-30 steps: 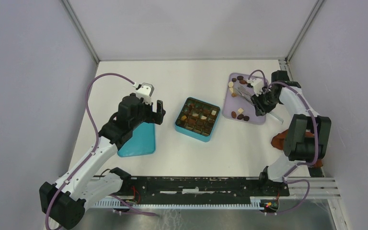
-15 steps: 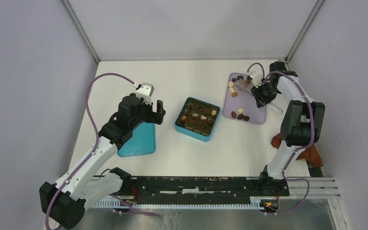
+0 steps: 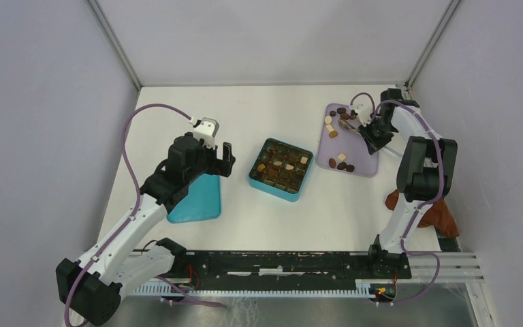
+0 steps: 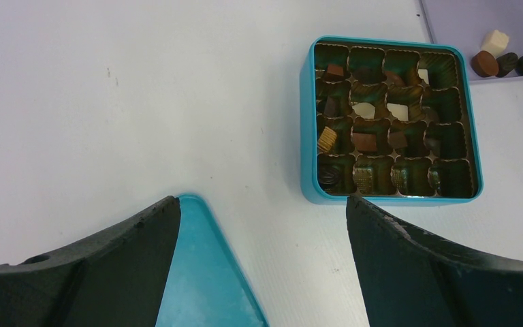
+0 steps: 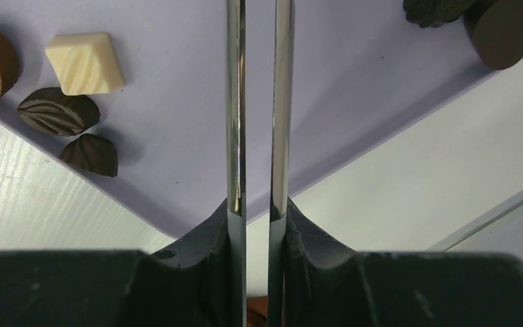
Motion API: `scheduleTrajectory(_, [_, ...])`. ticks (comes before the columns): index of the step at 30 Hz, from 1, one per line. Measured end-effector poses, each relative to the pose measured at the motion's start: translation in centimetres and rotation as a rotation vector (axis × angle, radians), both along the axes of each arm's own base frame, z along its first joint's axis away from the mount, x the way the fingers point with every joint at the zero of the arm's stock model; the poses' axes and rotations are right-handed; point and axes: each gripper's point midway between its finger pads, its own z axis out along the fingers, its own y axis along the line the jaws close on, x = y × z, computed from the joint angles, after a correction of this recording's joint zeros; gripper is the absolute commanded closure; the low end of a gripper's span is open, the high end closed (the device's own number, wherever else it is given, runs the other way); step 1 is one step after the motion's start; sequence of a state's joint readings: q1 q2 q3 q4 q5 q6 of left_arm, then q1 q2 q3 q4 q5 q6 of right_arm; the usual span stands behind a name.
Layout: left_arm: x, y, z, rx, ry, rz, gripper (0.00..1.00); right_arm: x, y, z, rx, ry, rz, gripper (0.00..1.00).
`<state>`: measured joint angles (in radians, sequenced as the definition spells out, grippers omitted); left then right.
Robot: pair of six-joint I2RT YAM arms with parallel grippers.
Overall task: Pack the chocolate
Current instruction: Pick up the fake chocolate from the plate.
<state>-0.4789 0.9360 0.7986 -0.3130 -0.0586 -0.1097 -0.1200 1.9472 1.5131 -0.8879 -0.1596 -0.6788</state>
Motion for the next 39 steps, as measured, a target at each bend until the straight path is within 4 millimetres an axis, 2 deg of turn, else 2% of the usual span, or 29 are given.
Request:
scheduleTrajectory(11, [0.0,0.0,0.0,0.0,0.0,0.0,0.04,-2.8,0.9,-2.4,0.036,0.081,0.042,0.74])
scheduleTrajectory(17, [0.0,-0.1,0.0,-0.001,0.002,-0.004,0.04,-4.7,2.2,-2.4,0.085,0.108,0.078,0.71])
scheduleTrajectory(23, [0.0,-0.1,-0.1,-0.002,0.003,-0.007,0.04,-4.3,2.3,-2.0,0.077,0.097,0.058,0.62])
scheduleTrajectory(28, [0.0,-0.1,-0.1,-0.002,0.003,-0.007,0.04,-3.2,2.1,-1.2,0.069,0.063,0.035,0.58])
scheduleTrajectory(39, [0.0,-0.1,-0.1,-0.002,0.003,-0.007,0.04,-1.4,2.8,-1.2,0.072,0.045,0.031,0.56])
